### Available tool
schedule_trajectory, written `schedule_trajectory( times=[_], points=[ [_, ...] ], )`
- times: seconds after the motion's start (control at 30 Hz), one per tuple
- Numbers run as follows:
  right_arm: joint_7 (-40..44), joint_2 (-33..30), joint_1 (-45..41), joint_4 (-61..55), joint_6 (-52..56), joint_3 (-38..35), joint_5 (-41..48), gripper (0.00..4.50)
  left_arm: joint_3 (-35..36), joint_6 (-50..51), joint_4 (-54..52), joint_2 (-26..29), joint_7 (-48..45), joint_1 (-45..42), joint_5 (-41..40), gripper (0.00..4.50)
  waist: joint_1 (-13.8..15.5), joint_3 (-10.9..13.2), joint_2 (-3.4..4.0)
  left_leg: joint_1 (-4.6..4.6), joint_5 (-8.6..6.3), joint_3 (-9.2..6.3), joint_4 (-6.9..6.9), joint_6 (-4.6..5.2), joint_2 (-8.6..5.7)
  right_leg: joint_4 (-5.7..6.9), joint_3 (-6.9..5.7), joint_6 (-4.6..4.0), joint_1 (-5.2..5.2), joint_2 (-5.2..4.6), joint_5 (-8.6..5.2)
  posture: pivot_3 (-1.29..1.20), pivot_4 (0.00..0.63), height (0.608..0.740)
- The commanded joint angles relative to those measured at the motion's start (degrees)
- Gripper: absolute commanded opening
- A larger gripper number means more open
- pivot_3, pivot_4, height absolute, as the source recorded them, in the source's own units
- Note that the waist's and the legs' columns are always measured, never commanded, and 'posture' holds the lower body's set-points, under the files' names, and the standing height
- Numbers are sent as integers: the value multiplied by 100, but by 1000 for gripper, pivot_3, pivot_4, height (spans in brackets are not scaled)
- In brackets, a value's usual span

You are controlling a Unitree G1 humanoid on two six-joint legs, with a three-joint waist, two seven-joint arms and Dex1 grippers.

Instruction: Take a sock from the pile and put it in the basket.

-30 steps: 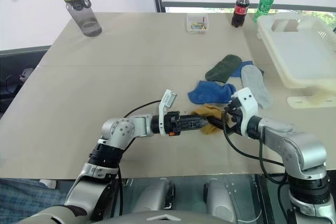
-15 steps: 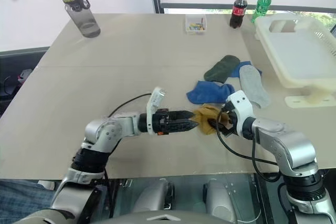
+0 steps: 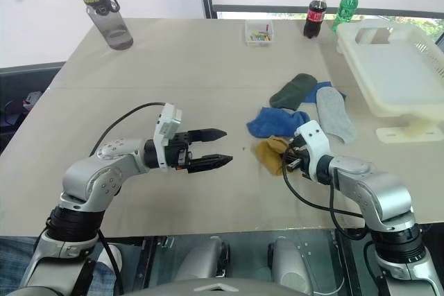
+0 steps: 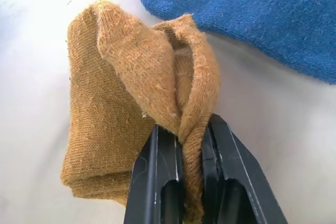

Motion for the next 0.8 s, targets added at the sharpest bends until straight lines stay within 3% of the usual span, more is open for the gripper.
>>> schedule_trajectory(
  times=[0.03,0.37,0.5,0.7,0.8],
  points=[
    [16,-27,129,309,114,280,-105,34,109,-211,-213,27,43,-11,56,4500,-2,0,0,0,0,0,0,0,1,1,0,0,0,1,0,0,150,740],
    [681,-535,-11,-86,-452,-29,41,34,184,-434,-344,42,46,-29,74,4500,5,4,2,1,0,1,0,0,2,1,1,0,-1,4,0,0,150,740],
    [1255,-1135,-475,-113,-609,-830,447,34,399,-1136,-325,-295,250,-328,195,4500,48,49,22,-20,-1,0,3,1,-4,-5,-2,1,-10,-6,1,0,150,740],
    [1311,-1631,-1389,1016,-817,-1582,408,34,355,-1545,-255,-536,392,-490,347,4500,40,58,22,-24,0,0,8,1,-4,-7,-4,1,-10,-4,1,0,150,740],
    [1173,-1931,-2061,2129,-1153,-1799,83,34,362,-1760,-169,-733,589,-660,467,4500,35,63,23,-29,0,6,8,0,-2,-12,-1,1,-11,-3,1,0,150,740]
  ],
)
